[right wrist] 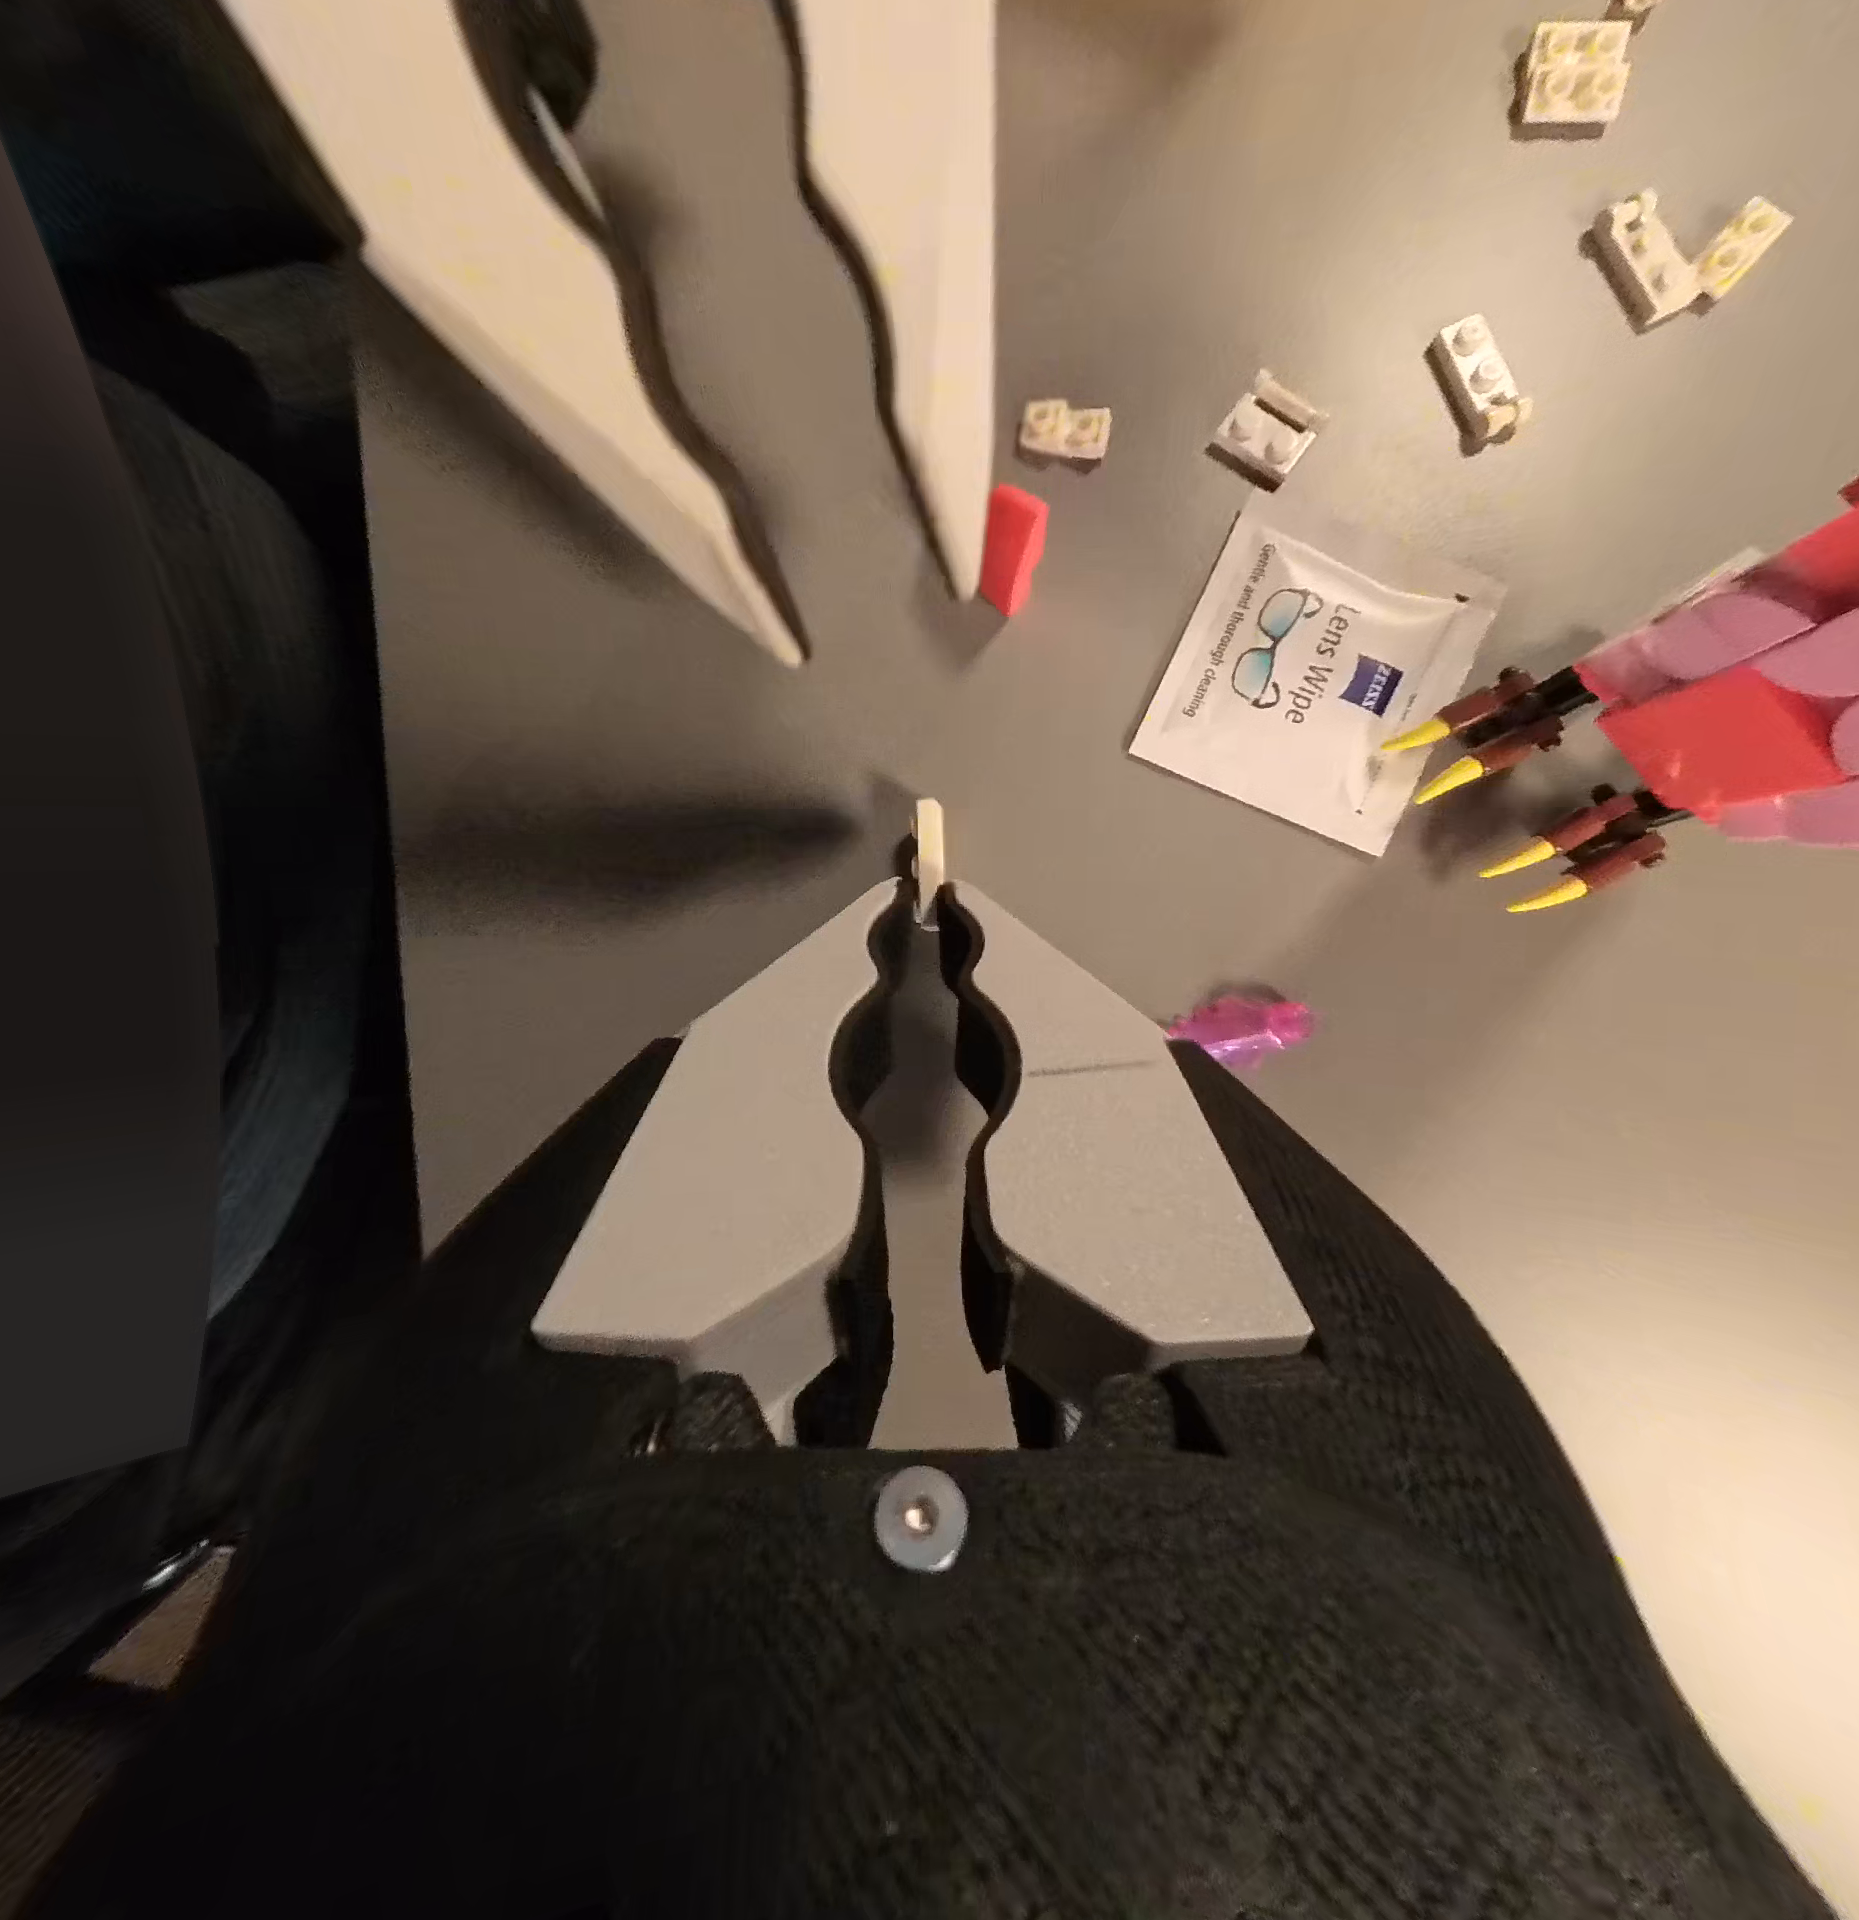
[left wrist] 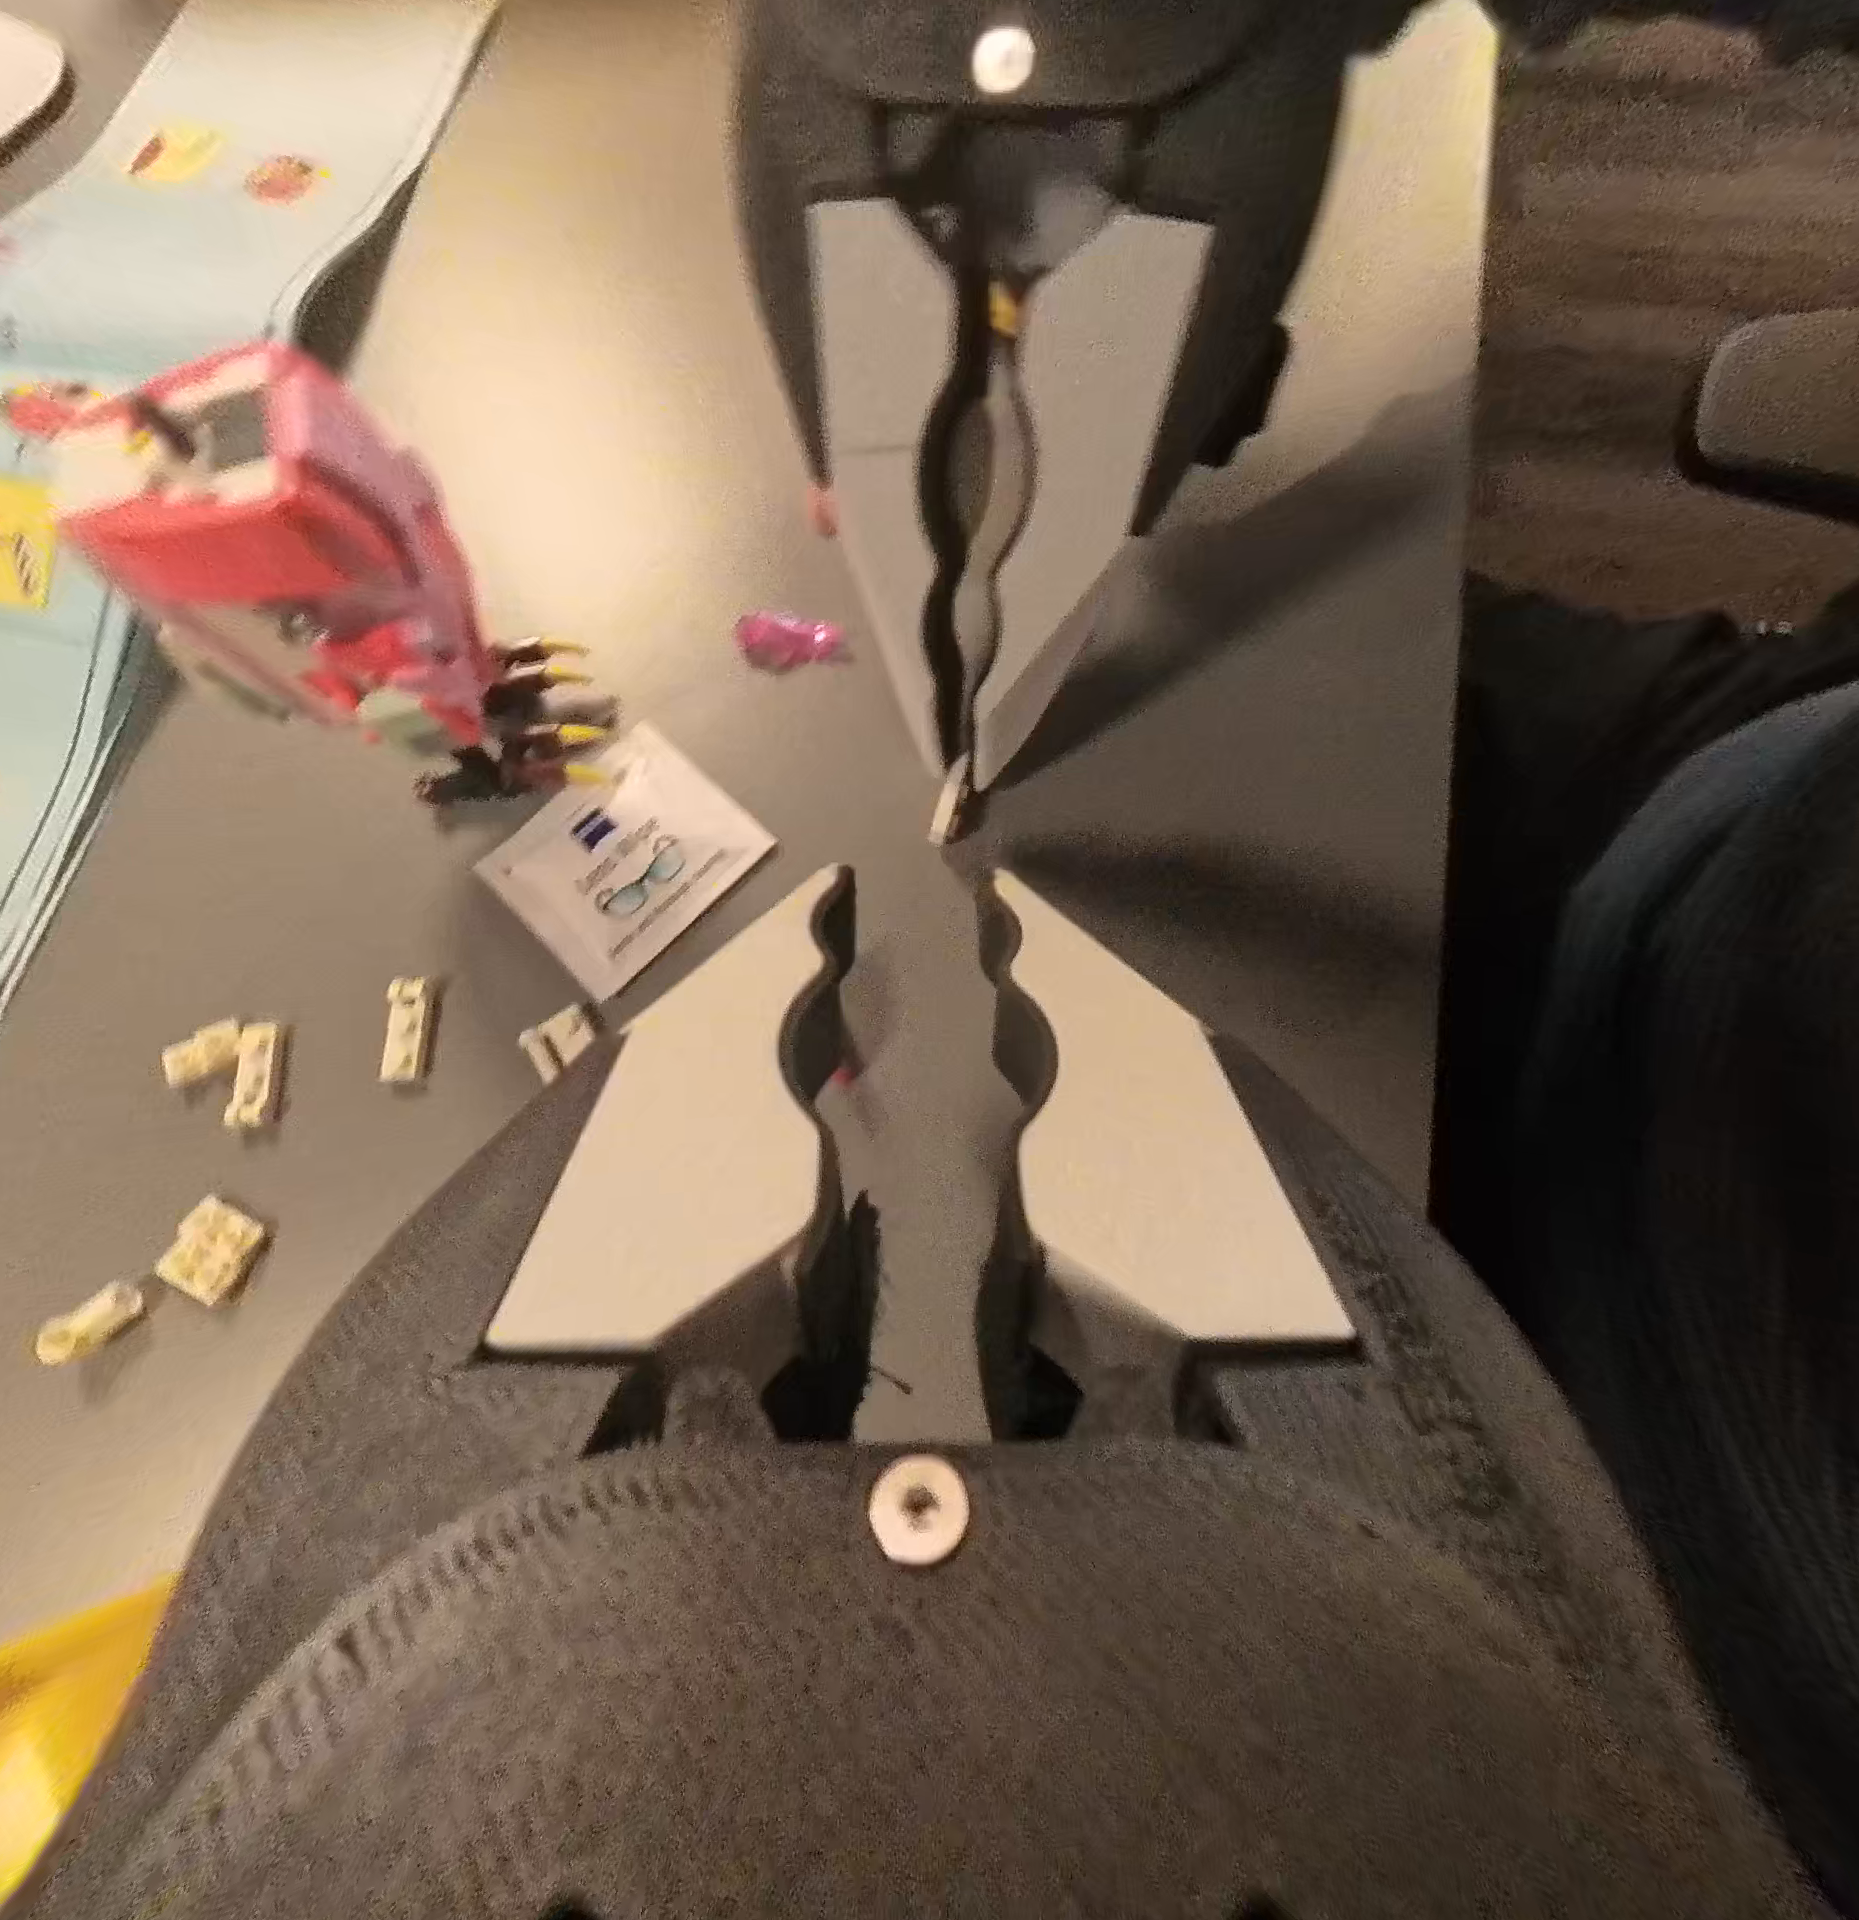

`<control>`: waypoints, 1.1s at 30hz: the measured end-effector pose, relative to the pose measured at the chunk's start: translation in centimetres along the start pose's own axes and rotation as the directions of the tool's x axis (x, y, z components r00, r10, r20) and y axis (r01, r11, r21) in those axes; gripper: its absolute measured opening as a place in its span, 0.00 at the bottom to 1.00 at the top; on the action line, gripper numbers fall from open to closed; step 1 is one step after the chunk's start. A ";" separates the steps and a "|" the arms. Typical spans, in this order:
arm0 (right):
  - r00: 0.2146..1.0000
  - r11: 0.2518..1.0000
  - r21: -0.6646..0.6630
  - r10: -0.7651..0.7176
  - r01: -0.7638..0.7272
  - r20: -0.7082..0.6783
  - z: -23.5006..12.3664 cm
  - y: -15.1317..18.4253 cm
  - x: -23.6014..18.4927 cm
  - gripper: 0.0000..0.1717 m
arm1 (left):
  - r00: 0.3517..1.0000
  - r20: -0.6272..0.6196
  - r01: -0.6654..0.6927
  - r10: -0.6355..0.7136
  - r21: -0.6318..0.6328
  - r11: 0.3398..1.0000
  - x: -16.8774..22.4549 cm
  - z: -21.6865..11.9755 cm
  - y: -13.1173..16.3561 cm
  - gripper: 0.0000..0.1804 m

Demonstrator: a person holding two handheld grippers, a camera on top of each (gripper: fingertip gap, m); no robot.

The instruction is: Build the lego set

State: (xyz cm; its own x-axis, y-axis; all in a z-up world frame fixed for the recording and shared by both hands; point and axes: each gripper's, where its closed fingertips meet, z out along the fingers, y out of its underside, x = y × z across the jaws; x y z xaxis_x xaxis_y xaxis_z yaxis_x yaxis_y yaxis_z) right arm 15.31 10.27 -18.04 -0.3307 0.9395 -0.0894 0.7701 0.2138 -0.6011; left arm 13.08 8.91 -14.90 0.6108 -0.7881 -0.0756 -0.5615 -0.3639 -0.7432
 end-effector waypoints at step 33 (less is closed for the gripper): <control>0.977 0.978 0.017 -0.207 0.209 -0.057 -0.4 0.8 -1.9 0.02 | 0.967 -0.250 -0.099 0.047 -0.200 0.975 3.0 4.4 0.4 0.02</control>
State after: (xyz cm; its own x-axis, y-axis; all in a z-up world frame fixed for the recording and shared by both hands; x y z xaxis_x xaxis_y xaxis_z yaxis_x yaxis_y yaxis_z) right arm 16.81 8.81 -18.04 -0.4517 0.8884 0.0822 0.6747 0.4004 -0.6200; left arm 17.18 8.59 -18.38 0.4248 -0.9034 0.0584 -0.7196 -0.3761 -0.5837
